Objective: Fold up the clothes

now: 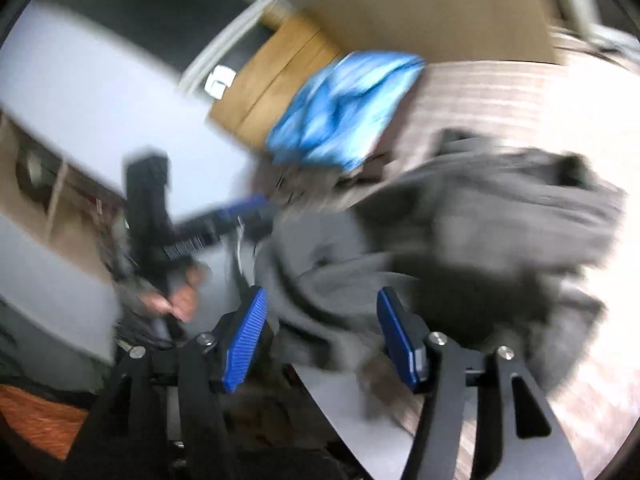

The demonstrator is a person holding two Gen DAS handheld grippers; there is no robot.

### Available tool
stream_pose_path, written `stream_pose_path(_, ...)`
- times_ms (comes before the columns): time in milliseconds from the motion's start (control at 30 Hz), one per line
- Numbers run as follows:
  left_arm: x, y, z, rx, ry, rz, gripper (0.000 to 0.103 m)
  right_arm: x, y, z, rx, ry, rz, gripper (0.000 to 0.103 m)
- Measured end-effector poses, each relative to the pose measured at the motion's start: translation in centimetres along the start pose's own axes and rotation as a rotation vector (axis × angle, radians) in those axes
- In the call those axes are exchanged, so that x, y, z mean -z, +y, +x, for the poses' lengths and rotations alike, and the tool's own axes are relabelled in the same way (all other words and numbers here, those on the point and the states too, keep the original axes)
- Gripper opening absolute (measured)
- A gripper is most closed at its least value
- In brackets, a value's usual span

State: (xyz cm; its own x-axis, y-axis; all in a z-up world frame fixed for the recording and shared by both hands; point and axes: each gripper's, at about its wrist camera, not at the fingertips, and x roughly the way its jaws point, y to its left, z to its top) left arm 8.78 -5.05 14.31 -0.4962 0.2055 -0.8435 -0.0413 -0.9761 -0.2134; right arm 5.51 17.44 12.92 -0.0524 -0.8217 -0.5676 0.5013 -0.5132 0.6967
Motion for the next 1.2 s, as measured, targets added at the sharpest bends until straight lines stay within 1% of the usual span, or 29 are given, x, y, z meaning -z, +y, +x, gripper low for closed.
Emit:
stream_pose_path(67, -0.9, -2.6, 1.0, 0.028, 0.007, 0.062, 0.063, 0.6, -0.9, -2.9, 0.033, -0.05, 0.012, 0.058)
stream_pose_path(100, -1.4, -3.8, 1.4, 0.038, 0.009, 0.095, 0.063, 0.9, -1.0, -4.1, 0.084, -0.069, -0.007, 0.058)
stream_pose_path(133, -1.8, -4.7, 1.8, 0.044, 0.012, 0.127, 0.068, 1.1, -1.0, -5.1, 0.148, -0.087, -0.033, 0.058)
stream_pose_path(167, -2.3, -5.6, 2.1, 0.049, 0.015, 0.16, 0.071, 1.4, -1.1, -6.0, 0.212, -0.106, -0.058, 0.058)
stream_pose_path(200, -2.7, -6.3, 2.5, 0.045, 0.018, 0.194, 0.074, 1.7, -1.8, -6.8, 0.255, -0.115, -0.057, 0.058)
stream_pose_path(267, -3.1, -7.7, 3.7, -0.008, 0.032, 0.274, 0.074, 2.5, -3.6, -8.4, 0.31, -0.124, -0.024, 0.058)
stream_pose_path(333, -3.1, -8.7, 5.7, -0.084, 0.056, 0.358, 0.074, 3.4, -6.2, -9.2, 0.332, -0.127, 0.046, 0.058)
stream_pose_path(367, -3.0, -9.0, 6.6, -0.106, 0.072, 0.39, 0.074, 3.6, -7.2, -9.5, 0.34, -0.128, 0.072, 0.058)
stream_pose_path(400, -2.7, -9.0, 7.6, -0.104, 0.095, 0.41, 0.074, 3.7, -8.2, -9.9, 0.349, -0.128, 0.096, 0.058)
stream_pose_path(433, -2.4, -9.1, 8.6, -0.102, 0.118, 0.431, 0.066, 3.9, -9.1, -10.3, 0.358, -0.128, 0.119, 0.058)
stream_pose_path(467, -2.1, -9.1, 9.6, -0.1, 0.14, 0.451, 0.054, 4.0, -9.8, -10.6, 0.362, -0.13, 0.133, 0.058)
stream_pose_path(500, -1.9, -8.8, 9.7, -0.091, 0.146, 0.449, 0.019, 4.0, -10.1, -10.6, 0.365, -0.131, 0.138, 0.058)
stream_pose_path(533, -1.8, -8.1, 8.6, -0.073, 0.128, 0.416, 0.007, 3.8, -10.4, -10.5, 0.368, -0.132, 0.14, 0.058)
stream_pose_path(667, -1.2, -5.2, 4.5, -0.002, 0.058, 0.285, 0.006, 2.2, -10.9, -9.3, 0.381, -0.113, 0.095, 0.058)
stream_pose_path(733, -0.9, -3.7, 2.4, 0.033, 0.022, 0.22, 0.006, 0.9, -10.7, -8.1, 0.385, -0.093, 0.045, 0.058)
stream_pose_path(767, -0.5, -2.7, 1.0, 0.033, -0.001, 0.185, 0.006, 0.3, -10.4, -7.4, 0.384, -0.082, 0.013, 0.058)
stream_pose_path(800, 0.1, -1.0, -0.5, 0.002, -0.024, 0.141, 0.004, -0.2, -10.2, -6.7, 0.384, -0.072, -0.019, 0.058)
stream_pose_path(867, 1.9, 2.9, -2.8, -0.075, -0.049, 0.035, 0.003, -1.4, -9.5, -4.8, 0.385, -0.038, -0.103, 0.058)
stream_pose_path(900, 2.6, 4.2, -3.5, -0.099, -0.055, -0.001, 0.003, -2.0, -9.2, -3.8, 0.384, -0.02, -0.146, 0.058)
stream_pose_path(1100, 4.6, 6.8, -3.3, -0.119, -0.046, -0.076, 0.003, -5.7, -5.1, 4.8, 0.41, 0.134, -0.47, 0.058)
stream_pose_path(1200, 5.6, 8.1, -3.2, -0.129, -0.041, -0.113, 0.003, -8.0, -4.2, 7.8, 0.385, 0.192, -0.554, 0.058)
